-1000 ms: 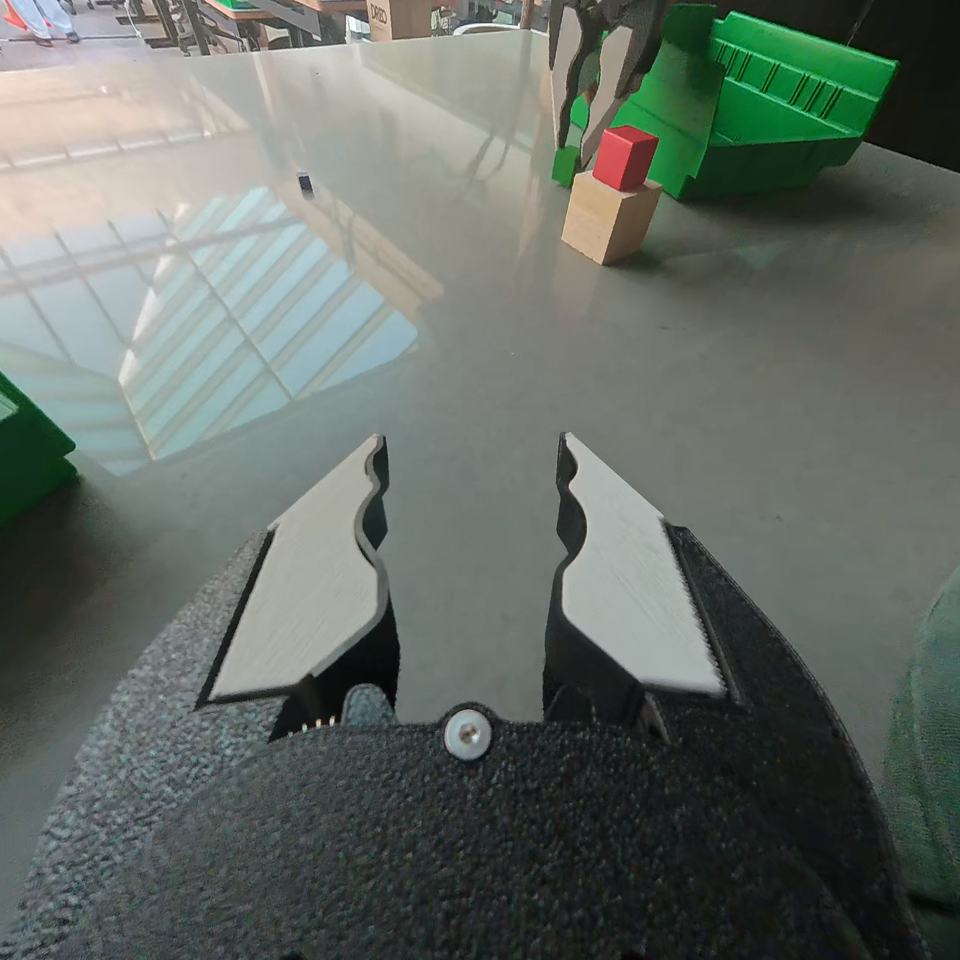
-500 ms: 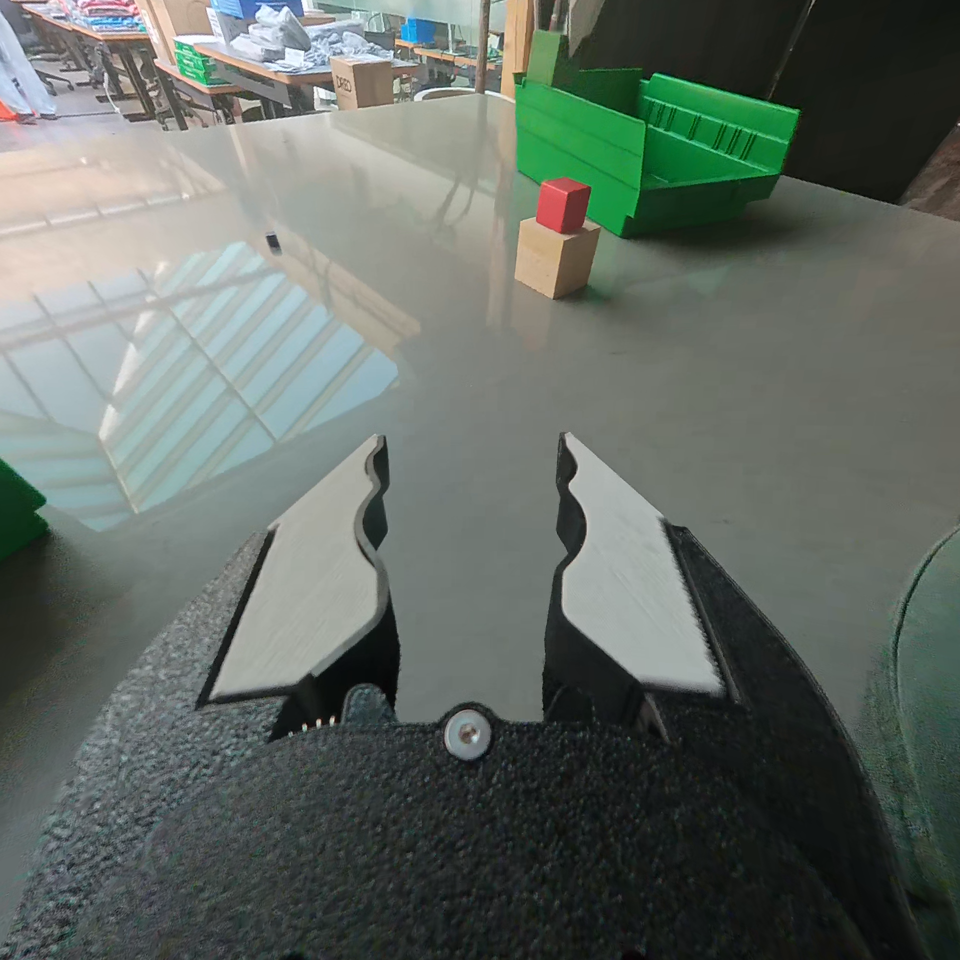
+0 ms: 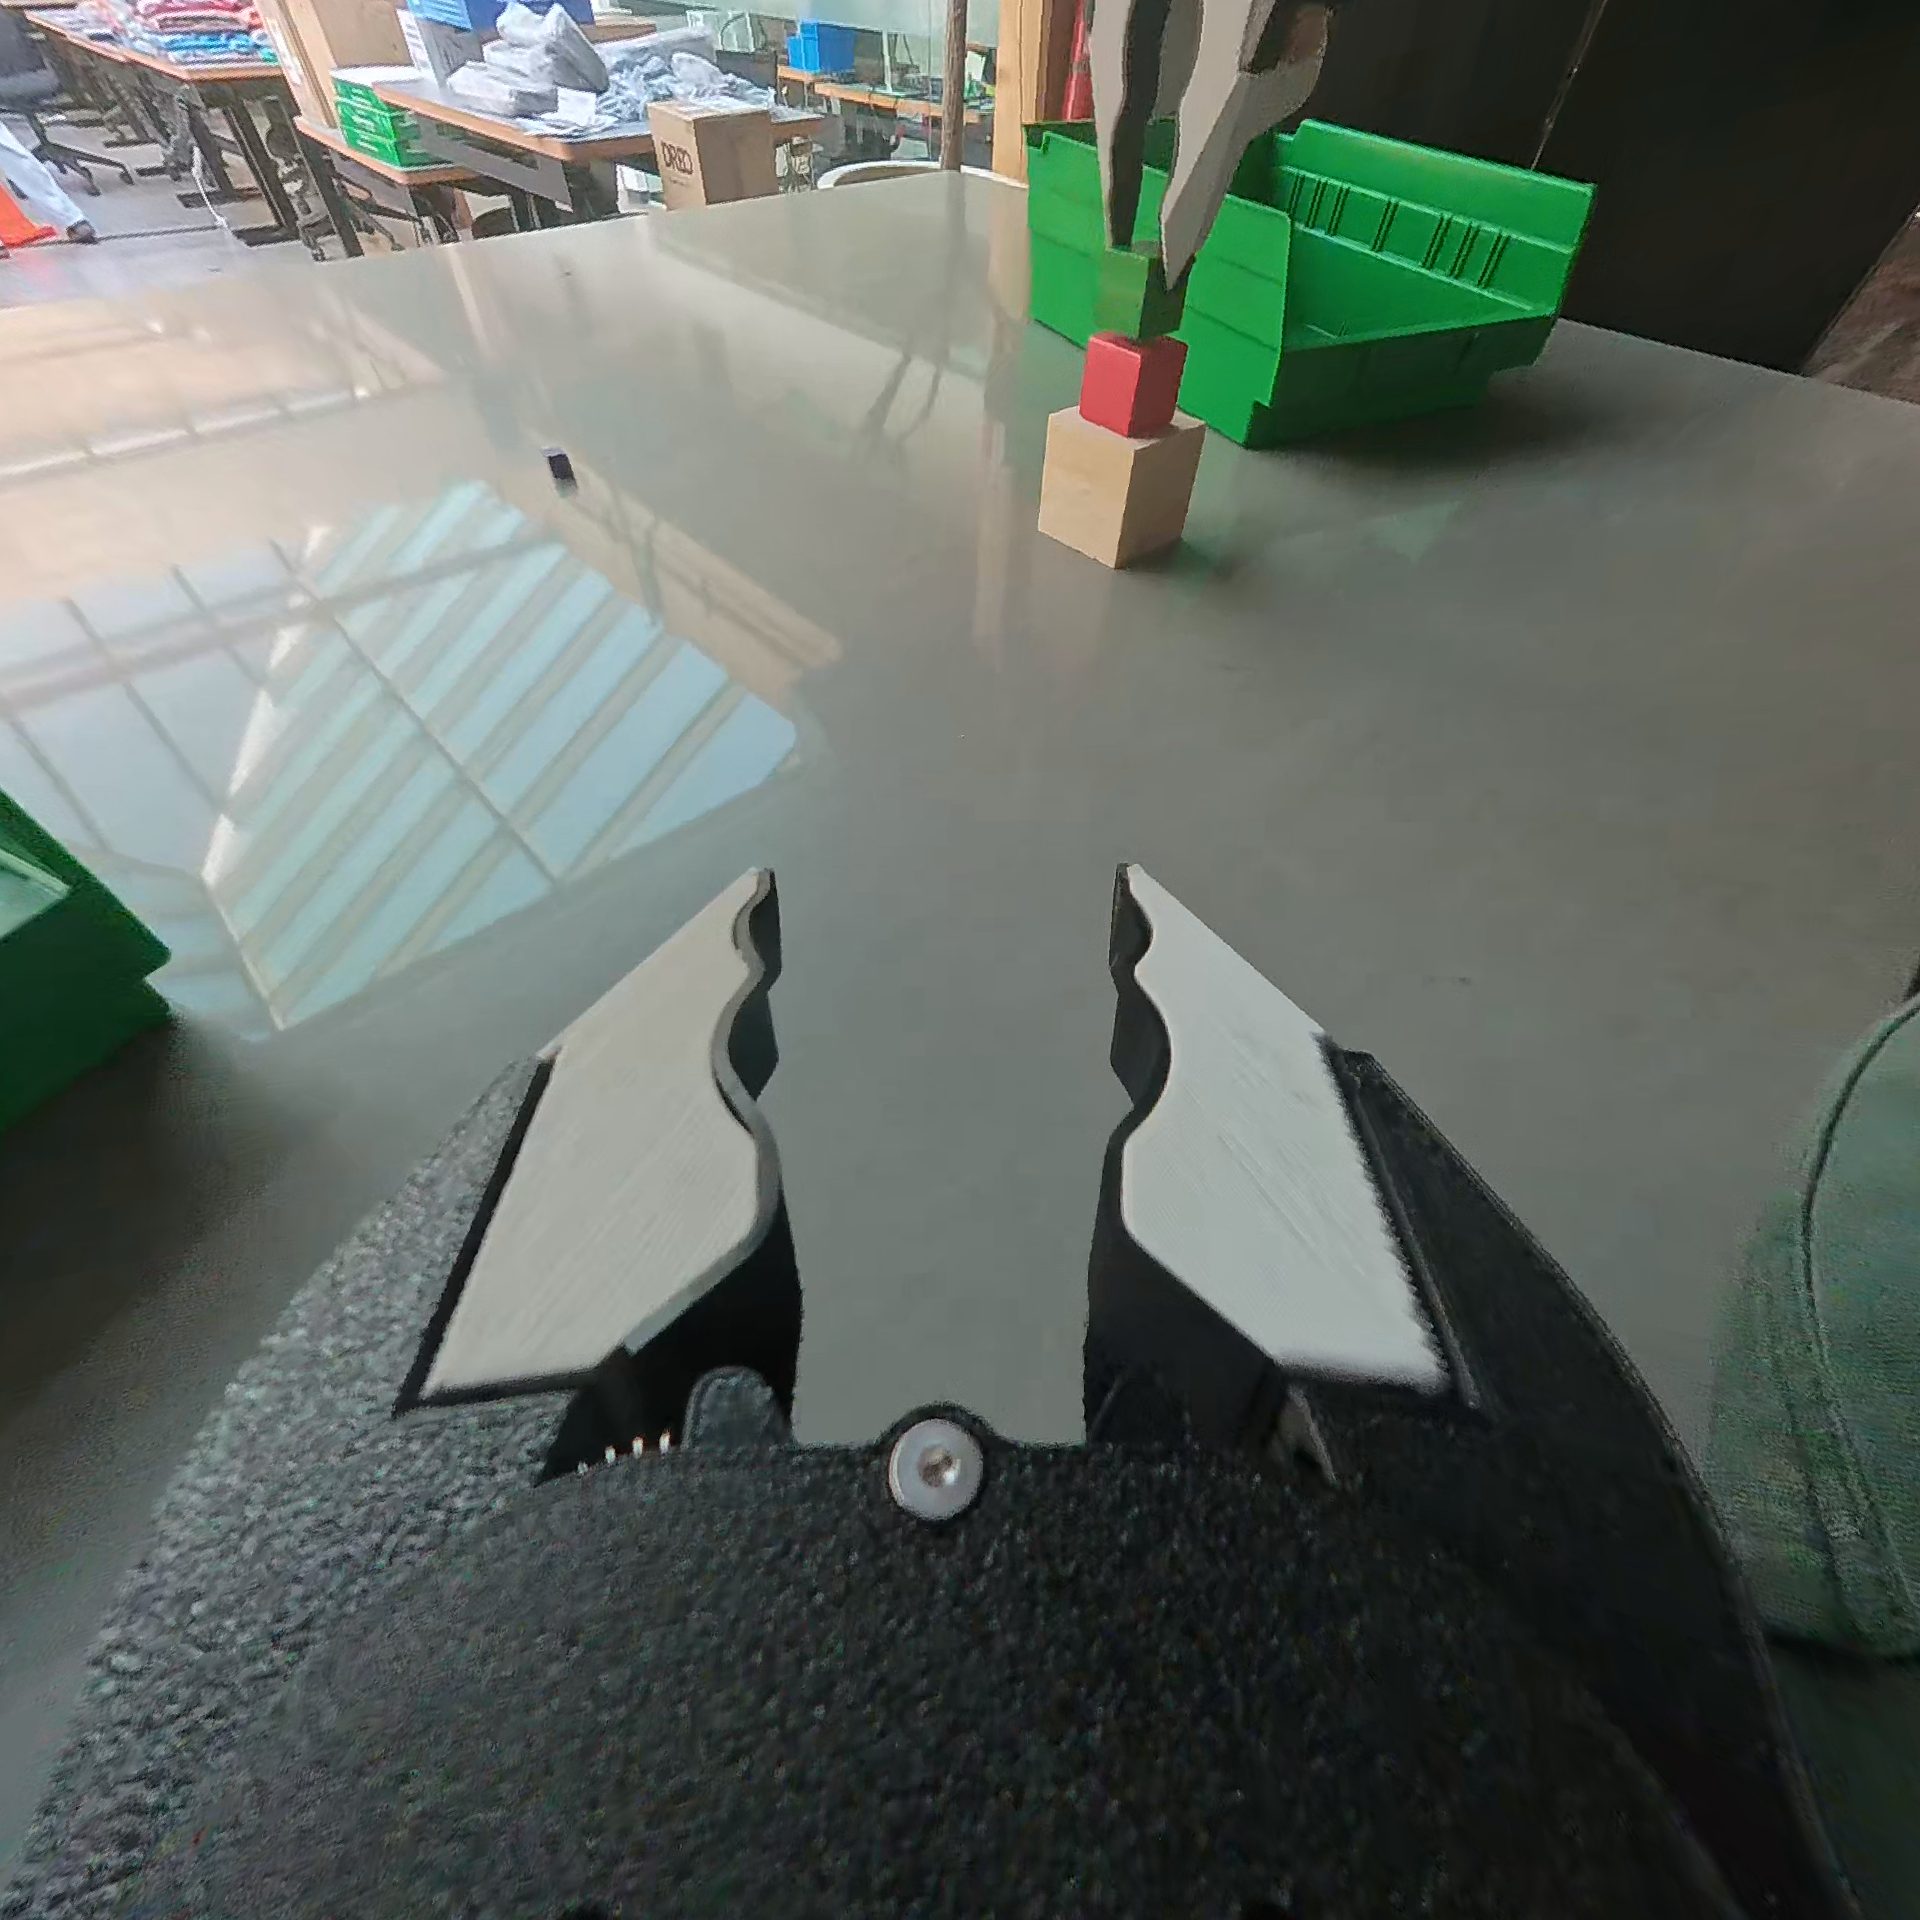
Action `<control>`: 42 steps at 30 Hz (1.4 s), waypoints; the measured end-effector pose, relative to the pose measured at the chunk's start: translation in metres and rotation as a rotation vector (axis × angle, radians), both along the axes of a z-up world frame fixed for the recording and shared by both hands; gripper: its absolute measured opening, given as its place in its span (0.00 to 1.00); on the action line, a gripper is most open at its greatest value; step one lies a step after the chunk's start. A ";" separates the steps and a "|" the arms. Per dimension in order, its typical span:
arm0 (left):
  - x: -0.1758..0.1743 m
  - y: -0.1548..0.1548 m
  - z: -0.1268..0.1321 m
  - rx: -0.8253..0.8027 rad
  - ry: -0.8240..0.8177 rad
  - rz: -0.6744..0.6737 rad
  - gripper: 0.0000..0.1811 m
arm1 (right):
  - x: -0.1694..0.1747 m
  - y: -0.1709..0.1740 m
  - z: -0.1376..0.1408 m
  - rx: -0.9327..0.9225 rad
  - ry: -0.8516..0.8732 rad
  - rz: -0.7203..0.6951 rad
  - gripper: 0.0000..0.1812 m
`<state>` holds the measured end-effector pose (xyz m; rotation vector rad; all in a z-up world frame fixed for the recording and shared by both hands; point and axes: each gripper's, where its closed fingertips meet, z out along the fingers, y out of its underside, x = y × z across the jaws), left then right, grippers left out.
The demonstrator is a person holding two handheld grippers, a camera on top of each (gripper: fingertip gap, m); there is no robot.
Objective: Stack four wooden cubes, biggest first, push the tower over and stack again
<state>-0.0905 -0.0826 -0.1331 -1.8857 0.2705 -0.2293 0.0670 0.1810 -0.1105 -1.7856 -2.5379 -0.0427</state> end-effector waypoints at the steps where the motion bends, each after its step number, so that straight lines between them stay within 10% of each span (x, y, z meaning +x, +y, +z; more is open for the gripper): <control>1: 0.000 0.001 0.000 0.000 0.000 -0.002 0.35 | 0.000 -0.001 0.000 -0.003 0.002 -0.001 0.14; 42: 0.002 0.004 -0.005 -0.004 0.000 -0.008 0.35 | 0.002 -0.001 -0.004 0.011 -0.029 0.033 0.14</control>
